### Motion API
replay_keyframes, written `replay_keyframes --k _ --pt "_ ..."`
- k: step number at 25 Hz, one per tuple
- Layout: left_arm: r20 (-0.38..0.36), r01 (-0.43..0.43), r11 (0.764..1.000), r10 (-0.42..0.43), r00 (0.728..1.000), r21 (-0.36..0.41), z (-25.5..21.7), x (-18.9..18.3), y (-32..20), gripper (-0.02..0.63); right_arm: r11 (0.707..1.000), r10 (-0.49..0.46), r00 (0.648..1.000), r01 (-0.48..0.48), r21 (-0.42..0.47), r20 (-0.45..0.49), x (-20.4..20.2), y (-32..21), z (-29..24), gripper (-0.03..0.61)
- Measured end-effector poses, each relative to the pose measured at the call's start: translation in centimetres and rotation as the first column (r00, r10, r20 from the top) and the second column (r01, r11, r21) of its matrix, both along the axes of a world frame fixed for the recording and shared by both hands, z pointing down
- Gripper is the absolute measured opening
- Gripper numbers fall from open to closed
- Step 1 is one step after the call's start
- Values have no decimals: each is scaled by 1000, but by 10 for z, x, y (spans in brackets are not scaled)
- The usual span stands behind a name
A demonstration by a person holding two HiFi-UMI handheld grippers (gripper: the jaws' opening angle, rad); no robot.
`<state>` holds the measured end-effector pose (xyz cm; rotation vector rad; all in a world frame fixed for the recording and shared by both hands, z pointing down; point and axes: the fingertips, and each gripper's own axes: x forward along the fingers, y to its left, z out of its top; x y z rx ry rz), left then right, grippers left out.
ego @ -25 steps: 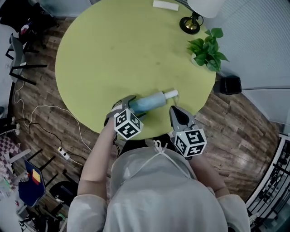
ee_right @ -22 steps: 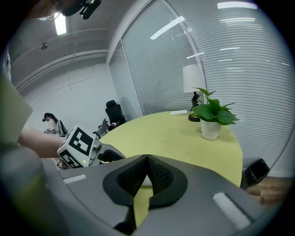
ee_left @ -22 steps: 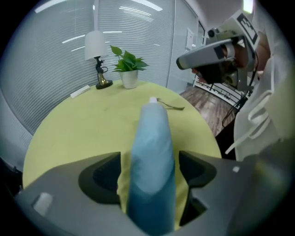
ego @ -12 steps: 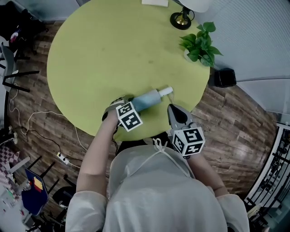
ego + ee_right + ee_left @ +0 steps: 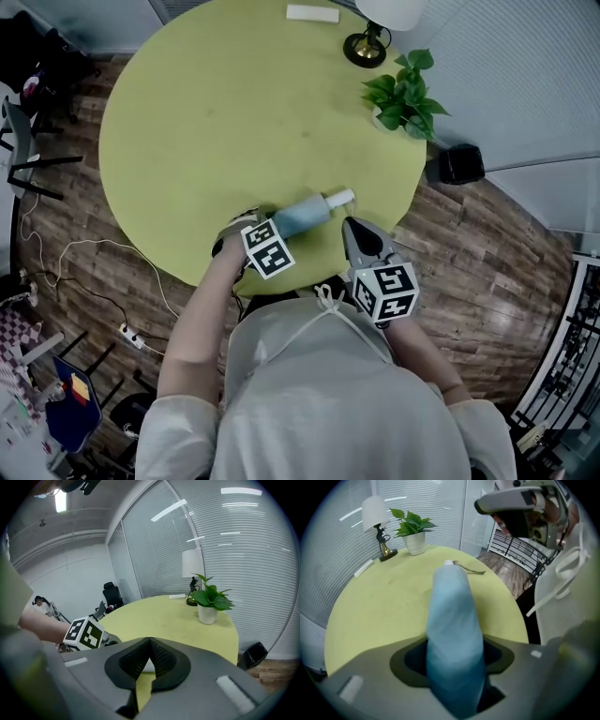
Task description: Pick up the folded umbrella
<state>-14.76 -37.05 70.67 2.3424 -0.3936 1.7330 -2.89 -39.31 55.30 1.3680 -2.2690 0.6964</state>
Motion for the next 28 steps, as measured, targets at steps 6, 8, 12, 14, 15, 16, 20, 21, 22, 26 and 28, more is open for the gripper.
replay_keyframes --k 6,8,12,14,15,16,20,21,22,26,28 --pt "50 -39 999 38 998 26 -7 1 6 284 1000 -14 1000 14 20 -1 6 2 -9 0" --pt "53 -31 999 29 998 35 -12 0 7 284 999 -16 1000 16 28 1 9 3 -12 0" --pt "-8 67 996 -67 998 66 -32 1 4 284 998 -27 1000 27 48 8 12 3 -18 0" --pt "-48 128 986 -124 991 105 -47 1 -3 284 997 -37 999 36 63 13 11 2 -23 0" --pt "-70 160 979 -152 986 125 -56 1 -6 284 997 -43 999 42 71 16 10 1 -26 0" --pt "-95 192 971 -179 979 144 -65 2 -10 284 996 -50 999 48 80 18 9 0 -29 -1" --pt "-217 307 926 -261 941 217 -106 1 -21 285 990 -84 996 82 115 21 2 -1 -44 0" --pt "-246 333 913 -275 929 236 -117 0 -23 285 988 -95 995 92 126 21 0 -2 -48 0" --pt "-274 358 898 -288 918 256 -128 -1 -25 285 985 -105 994 102 137 21 -1 -4 -53 0" --pt "-389 471 818 -337 857 330 -176 -7 -36 285 974 -136 990 130 185 20 -6 -13 -72 0" --pt "-465 541 767 -361 809 345 -203 -11 -41 285 968 -151 988 142 208 25 -9 -17 -80 0"
